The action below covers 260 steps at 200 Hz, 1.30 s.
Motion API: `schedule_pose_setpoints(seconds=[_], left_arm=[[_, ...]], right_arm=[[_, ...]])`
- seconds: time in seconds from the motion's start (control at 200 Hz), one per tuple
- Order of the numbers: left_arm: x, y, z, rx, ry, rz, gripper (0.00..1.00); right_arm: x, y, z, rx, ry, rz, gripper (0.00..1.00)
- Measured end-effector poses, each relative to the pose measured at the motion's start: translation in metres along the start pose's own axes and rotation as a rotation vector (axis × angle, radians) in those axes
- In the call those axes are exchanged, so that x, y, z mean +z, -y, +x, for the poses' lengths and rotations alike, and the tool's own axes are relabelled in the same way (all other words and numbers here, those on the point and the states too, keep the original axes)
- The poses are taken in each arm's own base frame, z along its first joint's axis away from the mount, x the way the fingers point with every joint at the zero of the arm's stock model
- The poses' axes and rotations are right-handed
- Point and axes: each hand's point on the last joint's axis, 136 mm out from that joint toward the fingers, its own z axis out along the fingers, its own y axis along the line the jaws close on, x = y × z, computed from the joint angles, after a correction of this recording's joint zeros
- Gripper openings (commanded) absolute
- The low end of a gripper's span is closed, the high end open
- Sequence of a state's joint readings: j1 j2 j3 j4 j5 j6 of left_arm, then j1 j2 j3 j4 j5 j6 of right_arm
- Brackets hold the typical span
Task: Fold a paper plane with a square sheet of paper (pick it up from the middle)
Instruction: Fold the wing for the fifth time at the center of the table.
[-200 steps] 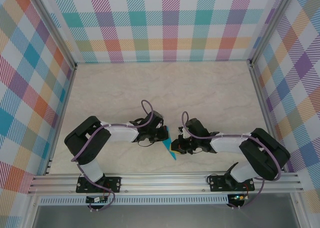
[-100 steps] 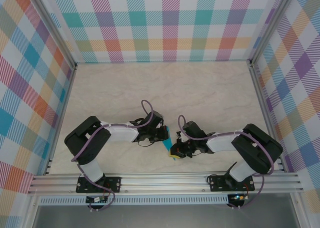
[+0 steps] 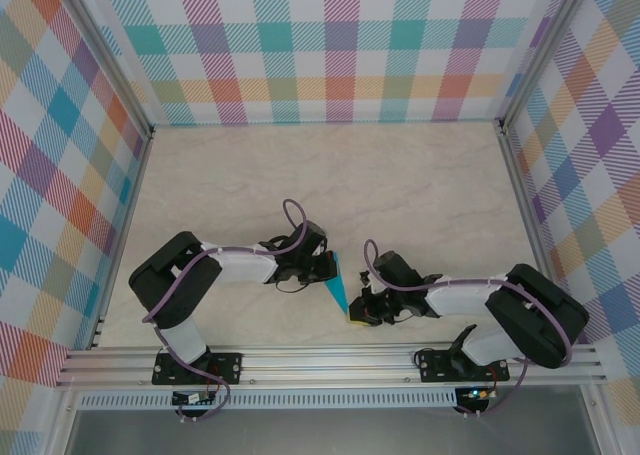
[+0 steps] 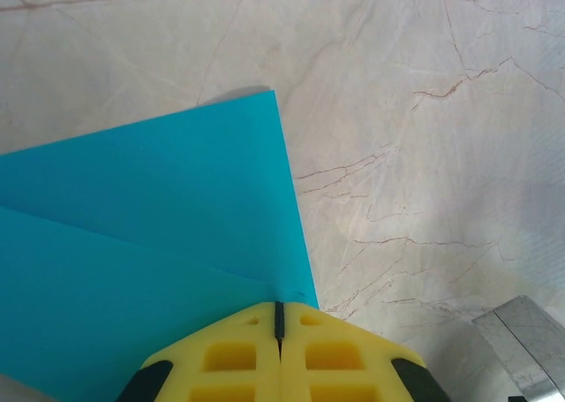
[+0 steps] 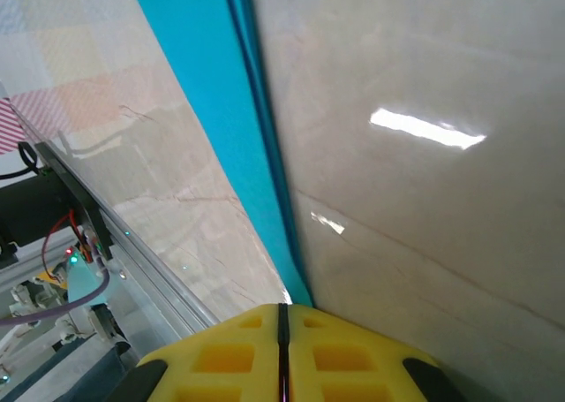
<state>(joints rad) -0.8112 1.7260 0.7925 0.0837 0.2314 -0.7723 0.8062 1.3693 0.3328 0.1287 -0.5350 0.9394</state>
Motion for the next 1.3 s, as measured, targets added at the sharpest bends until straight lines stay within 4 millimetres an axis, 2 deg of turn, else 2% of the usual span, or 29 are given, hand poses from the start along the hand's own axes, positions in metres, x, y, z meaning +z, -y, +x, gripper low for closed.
schedule_pose_setpoints(seconds=[0.115,0.185,0.375,0.46,0.695,0.755,0.89,1.135,1.3], left_arm=[[0.000,0.001,0.000,0.003,0.000,-0.001,0.00],[0.000,0.001,0.000,0.003,-0.001,0.000,0.00],[0.000,0.001,0.000,0.003,-0.002,0.002,0.00],[0.000,0.001,0.000,0.003,-0.003,0.002,0.00],[0.000,0.002,0.000,0.003,-0.003,0.002,0.00],[0.000,0.002,0.000,0.003,-0.003,0.002,0.00],[0.000,0.002,0.000,0.004,-0.003,0.002,0.00],[-0.002,0.000,-0.004,0.022,-0.009,0.013,0.02],[-0.009,-0.012,-0.027,0.015,0.018,0.005,0.04]], right_arm=[[-0.006,0.002,0.002,-0.002,0.014,0.025,0.09],[-0.012,-0.003,-0.002,-0.017,0.045,0.027,0.10],[-0.028,-0.050,-0.032,-0.105,0.159,-0.032,0.10],[-0.027,-0.060,-0.043,-0.119,0.185,-0.046,0.10],[-0.002,-0.038,-0.049,-0.061,0.142,-0.002,0.09],[0.003,-0.032,-0.048,-0.048,0.129,0.013,0.04],[0.009,-0.013,-0.041,-0.016,0.100,0.051,0.02],[0.010,-0.011,-0.040,-0.038,0.105,0.031,0.00],[0.010,-0.012,-0.039,-0.048,0.104,0.028,0.00]])
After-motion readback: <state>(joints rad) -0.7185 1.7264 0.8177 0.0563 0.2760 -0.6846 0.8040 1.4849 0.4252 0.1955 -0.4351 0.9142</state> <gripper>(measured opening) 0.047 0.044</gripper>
